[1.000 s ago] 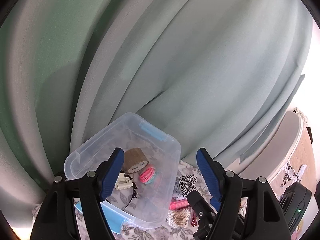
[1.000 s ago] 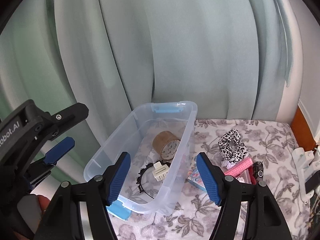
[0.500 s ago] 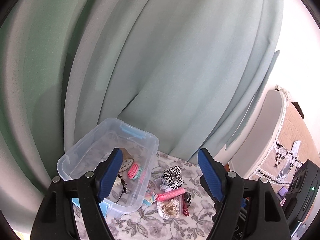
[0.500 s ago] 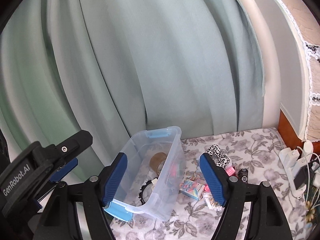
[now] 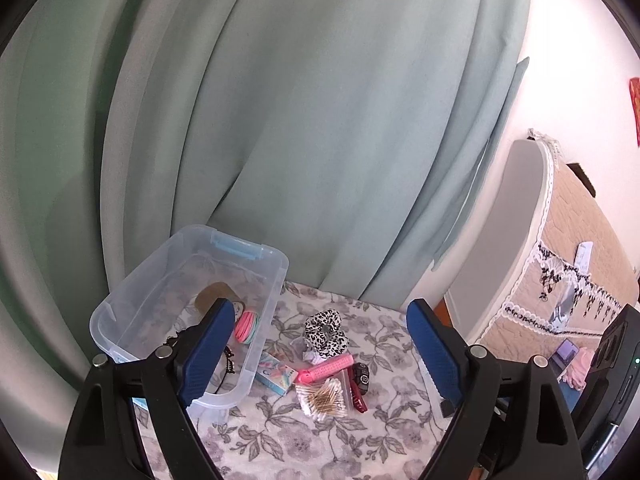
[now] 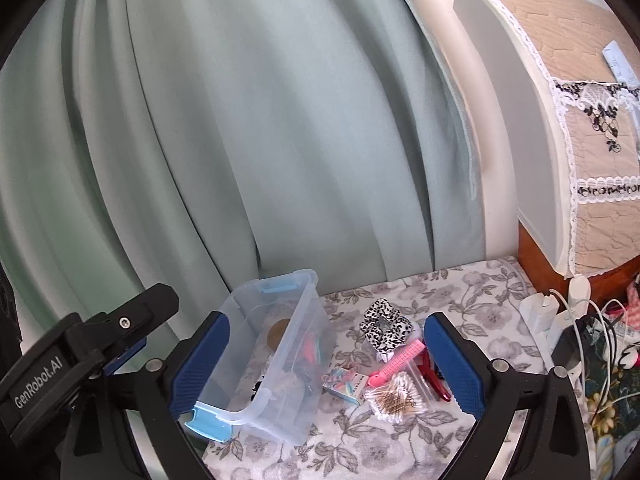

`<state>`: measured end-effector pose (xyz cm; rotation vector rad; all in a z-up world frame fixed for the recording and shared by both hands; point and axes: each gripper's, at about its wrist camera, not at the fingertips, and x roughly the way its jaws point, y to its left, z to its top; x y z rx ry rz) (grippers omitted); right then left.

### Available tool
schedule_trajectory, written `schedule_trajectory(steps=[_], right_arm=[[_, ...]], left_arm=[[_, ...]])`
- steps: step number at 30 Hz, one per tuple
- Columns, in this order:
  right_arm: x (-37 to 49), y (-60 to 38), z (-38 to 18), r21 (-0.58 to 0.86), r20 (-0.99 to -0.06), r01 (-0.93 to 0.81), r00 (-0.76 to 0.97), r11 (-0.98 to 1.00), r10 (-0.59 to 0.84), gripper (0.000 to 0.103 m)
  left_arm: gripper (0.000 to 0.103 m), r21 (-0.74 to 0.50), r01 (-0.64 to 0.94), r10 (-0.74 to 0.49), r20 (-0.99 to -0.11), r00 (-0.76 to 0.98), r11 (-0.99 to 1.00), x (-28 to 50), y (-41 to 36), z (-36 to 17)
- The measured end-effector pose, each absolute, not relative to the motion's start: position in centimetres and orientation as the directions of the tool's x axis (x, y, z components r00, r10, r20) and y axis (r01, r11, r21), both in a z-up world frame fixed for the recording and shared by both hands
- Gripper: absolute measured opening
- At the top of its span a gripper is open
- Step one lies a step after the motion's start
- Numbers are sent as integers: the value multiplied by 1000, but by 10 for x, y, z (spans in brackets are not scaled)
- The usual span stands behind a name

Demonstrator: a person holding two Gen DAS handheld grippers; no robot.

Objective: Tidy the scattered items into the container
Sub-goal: 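Withdraw both open tools from the container back over the bed, then move both tools toward the cotton swab bag and red claw clip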

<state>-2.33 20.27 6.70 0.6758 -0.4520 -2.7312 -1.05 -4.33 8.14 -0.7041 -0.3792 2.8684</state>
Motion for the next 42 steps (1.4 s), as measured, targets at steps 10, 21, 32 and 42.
schedule_trajectory(steps=[10, 21, 32, 42], right_arm=[[-25, 243, 51, 395, -412, 138, -857, -908, -310, 103], [-41, 254, 18, 360, -478, 98, -835, -928, -273, 103], [-67, 268, -34, 330, -576, 47, -782, -943, -241, 103], [-85, 290, -87, 380, -638, 9, -722, -925, -269, 103]], left_arm=[[96, -189, -104, 174, -411, -895, -977, -15, -14, 77], [101, -135, -88, 145, -499, -855, -987, -44, 7, 43], [102, -104, -129, 165, -584, -795, -986, -75, 35, -9], [102, -120, -202, 232, -614, -754, -972, -93, 53, -55]])
